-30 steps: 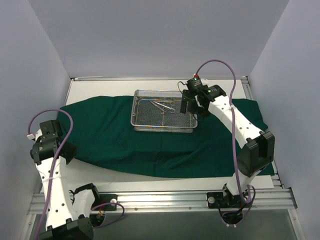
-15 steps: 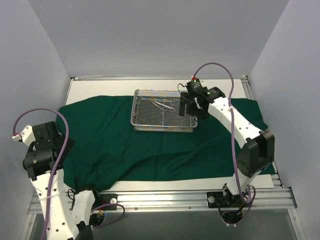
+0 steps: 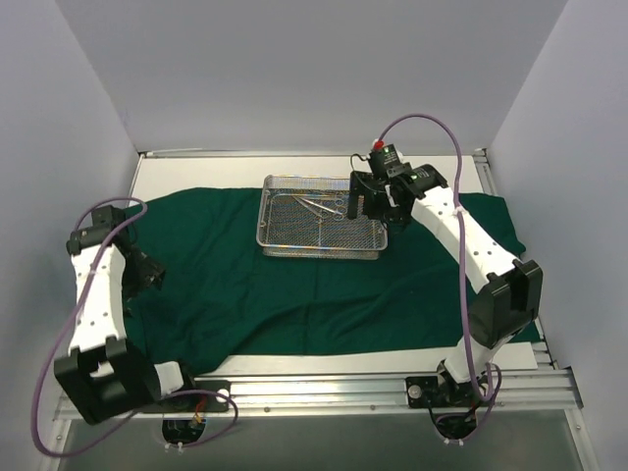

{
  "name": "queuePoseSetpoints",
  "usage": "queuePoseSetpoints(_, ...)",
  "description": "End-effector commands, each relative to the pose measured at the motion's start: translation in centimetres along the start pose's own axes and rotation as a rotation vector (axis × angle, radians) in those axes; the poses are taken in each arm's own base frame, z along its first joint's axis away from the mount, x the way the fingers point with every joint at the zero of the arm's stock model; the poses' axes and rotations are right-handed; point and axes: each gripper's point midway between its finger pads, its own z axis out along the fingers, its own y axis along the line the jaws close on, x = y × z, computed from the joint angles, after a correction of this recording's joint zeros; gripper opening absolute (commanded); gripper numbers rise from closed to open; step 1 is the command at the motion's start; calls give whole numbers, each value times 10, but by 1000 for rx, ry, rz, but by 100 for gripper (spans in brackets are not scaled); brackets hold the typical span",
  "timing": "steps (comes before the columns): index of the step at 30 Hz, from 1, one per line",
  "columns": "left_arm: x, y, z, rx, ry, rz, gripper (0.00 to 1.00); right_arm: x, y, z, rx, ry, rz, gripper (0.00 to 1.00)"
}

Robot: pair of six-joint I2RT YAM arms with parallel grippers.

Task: Open and lay out the surgical kit
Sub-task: Open the surgical kit at the center of the board, then smooth out the surgical kit at the center of the board.

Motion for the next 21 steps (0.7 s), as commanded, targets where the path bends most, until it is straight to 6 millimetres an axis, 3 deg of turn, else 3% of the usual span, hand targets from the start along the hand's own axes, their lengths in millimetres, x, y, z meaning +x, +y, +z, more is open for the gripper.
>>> queuePoseSetpoints(1,-42,-8,18,-102,-38,138,90,-11,8,-17,-65,-20,14,77)
queuePoseSetpoints(5,-60,-16,58,-209,-21,242,55,-7,8,-9,-76,7,39,77)
queuePoseSetpoints(6,-60,-19,69,-219,-2,263,31,-5,9,-8,-81,20,40,77)
queuePoseSetpoints(9,-66,-31,87,-213,-10,303,2,-4,7,-8,-78,16,44,77)
queuePoseSetpoints(13,-72,-48,107,-180,-17,358,2,4,4,-2,-90,29,58,77)
queuePoseSetpoints(21,-77,-46,151,-307,34,458,2,1,5,10,-121,30,91,77)
